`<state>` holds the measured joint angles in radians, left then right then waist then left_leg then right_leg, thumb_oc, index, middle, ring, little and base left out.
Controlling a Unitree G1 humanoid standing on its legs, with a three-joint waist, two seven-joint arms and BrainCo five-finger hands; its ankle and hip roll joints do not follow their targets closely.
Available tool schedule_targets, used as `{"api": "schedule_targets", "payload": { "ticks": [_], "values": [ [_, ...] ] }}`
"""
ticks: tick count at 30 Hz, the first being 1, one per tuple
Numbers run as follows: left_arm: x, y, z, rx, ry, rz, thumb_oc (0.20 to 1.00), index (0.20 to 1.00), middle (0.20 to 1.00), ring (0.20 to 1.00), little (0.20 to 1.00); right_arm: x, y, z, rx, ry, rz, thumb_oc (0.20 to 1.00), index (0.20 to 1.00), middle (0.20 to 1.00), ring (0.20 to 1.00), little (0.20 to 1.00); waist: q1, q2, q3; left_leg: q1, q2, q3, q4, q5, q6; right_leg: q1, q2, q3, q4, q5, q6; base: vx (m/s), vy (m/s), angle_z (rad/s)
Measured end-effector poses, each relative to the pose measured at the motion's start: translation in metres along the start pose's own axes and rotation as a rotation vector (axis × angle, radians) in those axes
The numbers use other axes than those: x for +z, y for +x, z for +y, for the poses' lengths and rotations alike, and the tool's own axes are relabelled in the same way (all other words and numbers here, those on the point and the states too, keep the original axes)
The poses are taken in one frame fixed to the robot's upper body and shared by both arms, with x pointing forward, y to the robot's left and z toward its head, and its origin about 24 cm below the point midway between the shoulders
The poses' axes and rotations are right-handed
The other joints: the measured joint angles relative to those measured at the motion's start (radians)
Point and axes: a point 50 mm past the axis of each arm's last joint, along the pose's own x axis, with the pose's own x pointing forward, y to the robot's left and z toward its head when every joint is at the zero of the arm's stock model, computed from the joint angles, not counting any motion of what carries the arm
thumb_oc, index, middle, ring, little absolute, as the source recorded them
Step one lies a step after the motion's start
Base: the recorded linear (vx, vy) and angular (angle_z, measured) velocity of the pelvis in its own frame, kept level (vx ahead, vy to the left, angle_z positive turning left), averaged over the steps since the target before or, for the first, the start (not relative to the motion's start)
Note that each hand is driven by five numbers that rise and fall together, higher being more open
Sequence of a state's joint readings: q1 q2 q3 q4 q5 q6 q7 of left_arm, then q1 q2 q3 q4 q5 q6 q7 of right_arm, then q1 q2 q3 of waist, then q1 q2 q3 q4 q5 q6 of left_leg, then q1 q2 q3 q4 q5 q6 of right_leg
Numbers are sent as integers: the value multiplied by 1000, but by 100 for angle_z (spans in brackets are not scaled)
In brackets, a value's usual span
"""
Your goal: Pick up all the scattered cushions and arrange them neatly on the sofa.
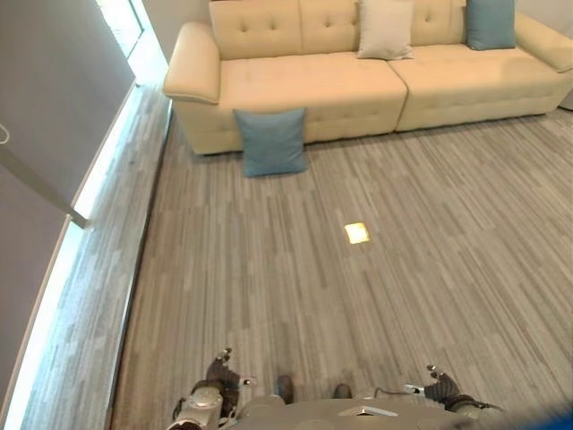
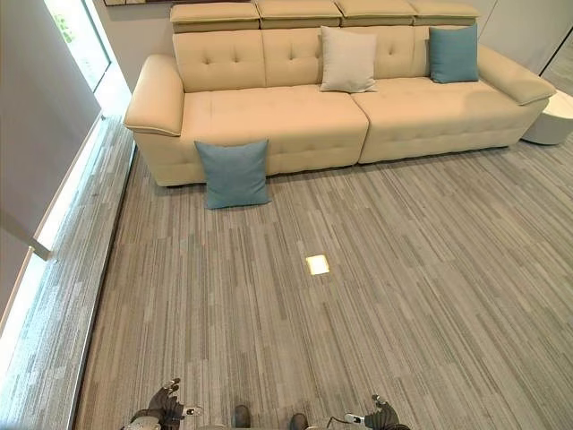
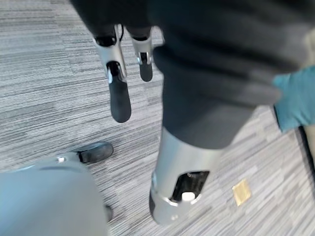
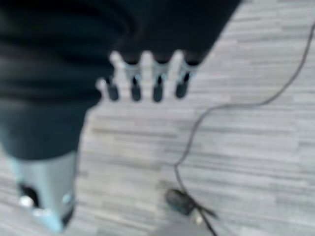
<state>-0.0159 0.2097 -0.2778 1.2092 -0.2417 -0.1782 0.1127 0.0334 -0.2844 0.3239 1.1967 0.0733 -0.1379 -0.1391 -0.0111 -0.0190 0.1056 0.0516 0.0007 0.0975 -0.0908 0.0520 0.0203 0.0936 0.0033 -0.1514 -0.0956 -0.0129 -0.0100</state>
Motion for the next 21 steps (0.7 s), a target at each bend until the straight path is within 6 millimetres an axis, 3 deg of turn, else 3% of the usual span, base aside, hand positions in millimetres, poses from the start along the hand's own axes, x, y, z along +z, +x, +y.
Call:
{"api": "schedule_targets", "payload": {
  "ticks": [15,17,18,19,21],
  "values": [
    [6,2,0,3,0,-15,1000,1000,1000,1000,1000,10,3,-2,-4,-4,-24,1000,1000,1000,1000,1000,2,-7,7,-9,3,-25,14,-3,-15,7,6,-20,0,-10,-9,2,-44,5],
    [7,2,4,13,3,-15,1000,1000,1000,1000,1000,15,4,0,5,-17,-33,1000,1000,1000,1000,1000,12,-23,17,-70,6,-29,109,-28,-56,-8,8,-22,4,-18,-24,-83,-78,14],
    [20,6,6,19,4,-41,1000,1000,1000,1000,1000,23,6,0,6,-13,-50,1000,1000,1000,1000,1000,21,-51,42,-164,0,-30,252,-34,-73,-35,-6,-30,25,-23,-39,24,-71,22],
    [42,11,11,34,-10,-91,1000,1000,1000,1000,1000,32,8,-2,4,3,-68,1000,1000,1000,1000,1000,40,-90,83,-275,-6,-22,428,-1,-114,-48,-32,-39,38,-14,-72,90,-36,12],
    [43,12,12,40,-14,-91,1000,1000,1000,1000,1000,38,10,-5,-3,12,-82,1000,1000,1000,1000,1000,50,-85,86,-298,2,-22,477,-2,-109,-31,-29,-44,23,-2,-93,165,4,7]
  ]
}}
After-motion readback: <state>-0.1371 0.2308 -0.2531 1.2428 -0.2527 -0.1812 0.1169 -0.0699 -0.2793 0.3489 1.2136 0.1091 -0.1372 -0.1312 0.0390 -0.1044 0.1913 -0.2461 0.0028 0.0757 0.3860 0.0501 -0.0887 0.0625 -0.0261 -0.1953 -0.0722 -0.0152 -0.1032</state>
